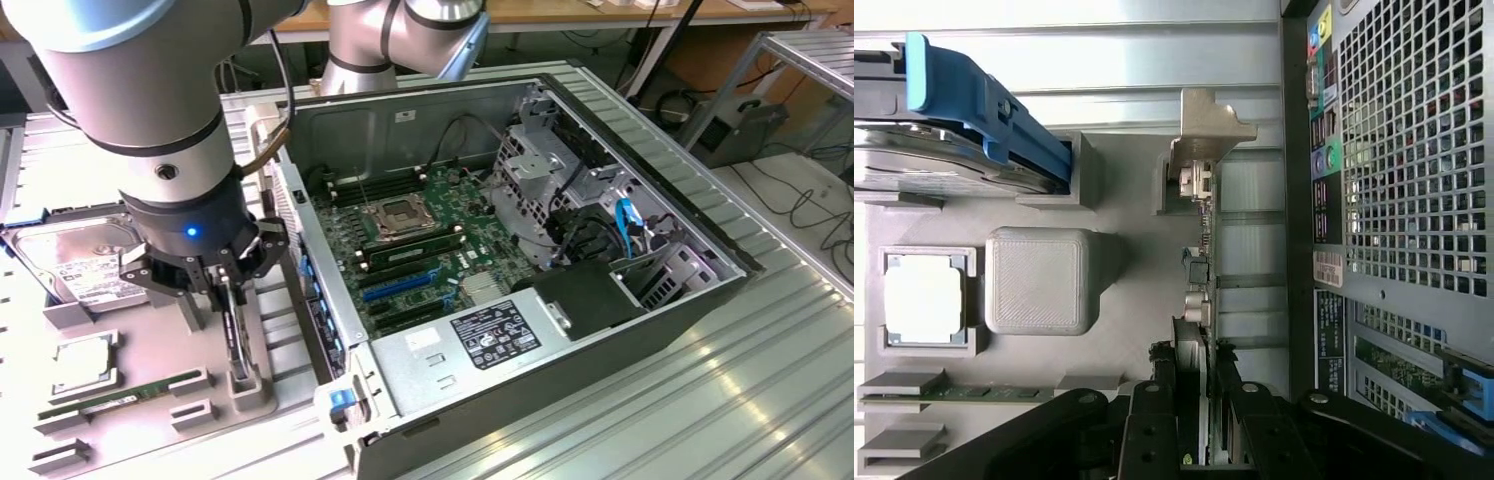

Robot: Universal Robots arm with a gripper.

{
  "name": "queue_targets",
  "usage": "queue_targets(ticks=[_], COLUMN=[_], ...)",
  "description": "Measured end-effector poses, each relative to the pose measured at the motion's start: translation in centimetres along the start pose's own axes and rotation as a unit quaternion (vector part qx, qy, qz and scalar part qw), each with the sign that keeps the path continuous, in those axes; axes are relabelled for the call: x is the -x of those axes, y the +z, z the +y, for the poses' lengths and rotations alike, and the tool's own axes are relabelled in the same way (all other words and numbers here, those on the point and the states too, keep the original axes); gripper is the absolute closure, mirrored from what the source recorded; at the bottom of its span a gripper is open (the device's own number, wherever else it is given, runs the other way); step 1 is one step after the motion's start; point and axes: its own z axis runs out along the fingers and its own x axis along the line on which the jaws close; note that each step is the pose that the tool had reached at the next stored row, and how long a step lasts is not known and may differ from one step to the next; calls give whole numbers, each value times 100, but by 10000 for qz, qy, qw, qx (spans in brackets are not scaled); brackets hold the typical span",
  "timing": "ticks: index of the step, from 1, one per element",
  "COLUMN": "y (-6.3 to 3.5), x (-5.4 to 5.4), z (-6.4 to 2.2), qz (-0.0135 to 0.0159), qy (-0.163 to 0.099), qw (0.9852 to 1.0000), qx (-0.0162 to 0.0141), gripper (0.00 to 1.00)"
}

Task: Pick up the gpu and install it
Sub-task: 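Pick up the gpu and move the gpu toward the slot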

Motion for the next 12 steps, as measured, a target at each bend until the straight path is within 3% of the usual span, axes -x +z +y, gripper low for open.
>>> queue_targets(ticks=[9,10,12], y=[-58,-90,-250], x=[2,2,6], z=[3,4,12], qz=[-1,-1,-1], qy=[0,0,0], qw=[10000,10000,10000], qx=[1,1,1], gripper=[74,74,74])
